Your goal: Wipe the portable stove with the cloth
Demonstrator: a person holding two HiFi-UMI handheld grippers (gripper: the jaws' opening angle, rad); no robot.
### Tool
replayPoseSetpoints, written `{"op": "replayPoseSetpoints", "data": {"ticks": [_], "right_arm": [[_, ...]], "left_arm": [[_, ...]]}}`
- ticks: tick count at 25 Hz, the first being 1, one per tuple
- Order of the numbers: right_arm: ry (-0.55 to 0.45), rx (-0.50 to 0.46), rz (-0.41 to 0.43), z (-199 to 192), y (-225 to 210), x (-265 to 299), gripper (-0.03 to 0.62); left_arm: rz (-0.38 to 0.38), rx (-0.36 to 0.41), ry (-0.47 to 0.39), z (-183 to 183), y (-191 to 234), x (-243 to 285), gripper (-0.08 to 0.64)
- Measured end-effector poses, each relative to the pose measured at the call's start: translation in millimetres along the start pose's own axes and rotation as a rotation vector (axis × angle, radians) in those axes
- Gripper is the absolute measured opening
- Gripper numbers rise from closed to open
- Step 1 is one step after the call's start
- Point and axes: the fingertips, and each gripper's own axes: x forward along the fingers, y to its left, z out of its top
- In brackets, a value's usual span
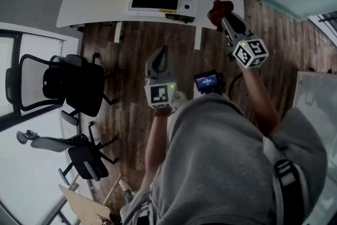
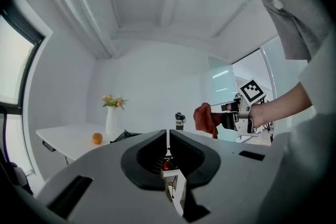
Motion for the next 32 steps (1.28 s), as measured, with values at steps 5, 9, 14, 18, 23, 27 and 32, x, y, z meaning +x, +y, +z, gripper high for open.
{"op": "replayPoseSetpoints", "data": {"ticks": [5, 9, 14, 18, 23, 27, 32], "right_arm": [[0.001, -0.035, -0.043, 5, 4, 20, 0.1], [0.014, -0.039, -0.054, 1, -12, 42, 0.1], [0.036, -0.064, -0.043, -9, -42, 89, 0.1], [0.055, -0.1, -0.007, -20, -63, 123, 0.101], [0.055, -0.099, 0.006, -31, -102, 164, 0.101], [0.074, -0.053, 0.005, -44, -126, 198, 0.101], [0.144, -0.037, 0.007, -59, -145, 236, 0.101]], "left_arm": [[-0.032, -0.004, 0.014, -6, 31, 7, 0.041], [-0.038, 0.003, 0.039, -6, 47, 28, 0.041], [-0.012, 0.08, 0.053, -1, 82, 74, 0.043], [0.013, 0.123, 0.099, -7, 112, 107, 0.043], [0.062, 0.153, 0.147, -14, 155, 139, 0.043], [0.103, 0.135, 0.175, -25, 180, 154, 0.044], [0.07, 0.138, 0.217, -44, 193, 178, 0.059]]}}
